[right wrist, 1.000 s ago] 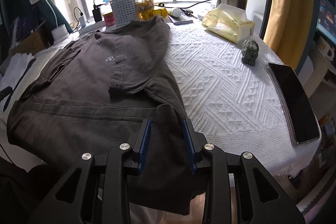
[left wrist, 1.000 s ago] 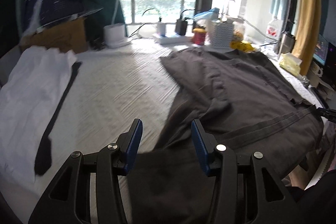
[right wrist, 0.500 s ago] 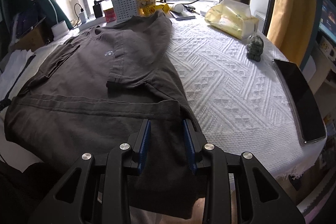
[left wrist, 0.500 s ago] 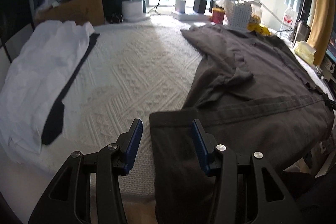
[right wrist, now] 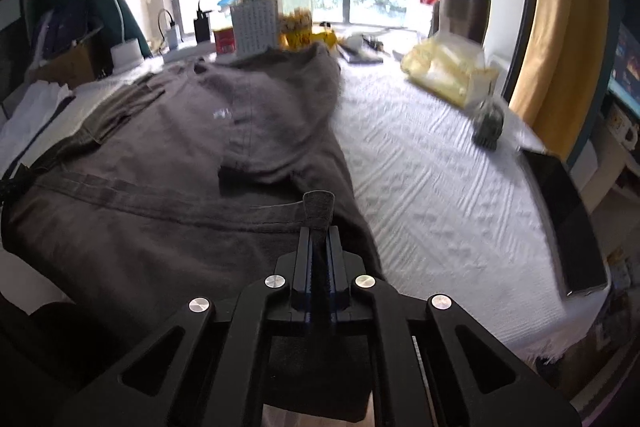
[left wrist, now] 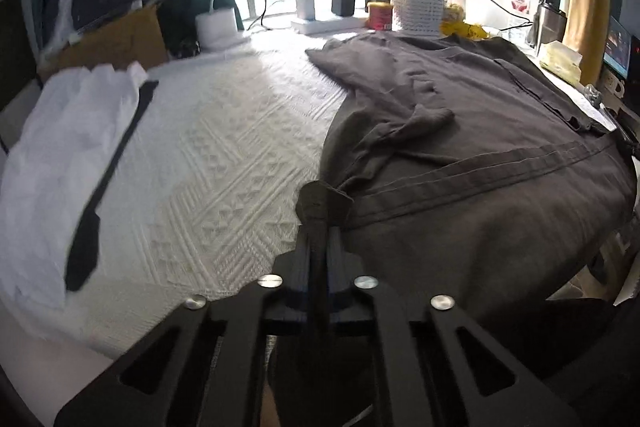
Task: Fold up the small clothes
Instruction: 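Lift the held hem with both tools and fold it over toward the collar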
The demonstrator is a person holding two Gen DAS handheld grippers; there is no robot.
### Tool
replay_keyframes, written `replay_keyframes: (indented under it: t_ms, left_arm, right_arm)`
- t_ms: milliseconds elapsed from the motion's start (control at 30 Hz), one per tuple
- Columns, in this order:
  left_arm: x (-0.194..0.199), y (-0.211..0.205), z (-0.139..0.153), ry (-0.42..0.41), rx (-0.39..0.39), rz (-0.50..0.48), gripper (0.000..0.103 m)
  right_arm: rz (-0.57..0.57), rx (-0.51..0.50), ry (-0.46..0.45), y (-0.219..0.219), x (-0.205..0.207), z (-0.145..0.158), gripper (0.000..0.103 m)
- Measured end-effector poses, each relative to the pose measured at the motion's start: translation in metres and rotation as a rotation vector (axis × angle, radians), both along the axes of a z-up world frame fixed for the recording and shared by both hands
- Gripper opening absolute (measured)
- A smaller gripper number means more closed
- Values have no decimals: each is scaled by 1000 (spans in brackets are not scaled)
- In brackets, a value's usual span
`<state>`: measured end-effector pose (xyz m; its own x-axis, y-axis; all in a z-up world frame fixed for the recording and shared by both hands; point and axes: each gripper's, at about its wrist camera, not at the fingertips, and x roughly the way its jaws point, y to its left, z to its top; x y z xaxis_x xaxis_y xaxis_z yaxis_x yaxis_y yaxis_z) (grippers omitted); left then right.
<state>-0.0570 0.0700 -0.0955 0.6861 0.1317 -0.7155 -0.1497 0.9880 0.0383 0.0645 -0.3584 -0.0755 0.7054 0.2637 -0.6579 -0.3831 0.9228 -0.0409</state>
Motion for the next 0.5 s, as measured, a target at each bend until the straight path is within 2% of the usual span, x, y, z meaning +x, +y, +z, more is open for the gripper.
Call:
replay_keyframes:
  t_ms: [367, 500]
  left_arm:
    - [-9, -13, 41, -131, 75, -26, 2]
    - [-11, -8, 50, -170, 85, -8, 2]
  right_arm:
    - [30, 28, -99, -1, -14, 35, 6]
    - [27, 40, -148, -1, -20, 46, 6]
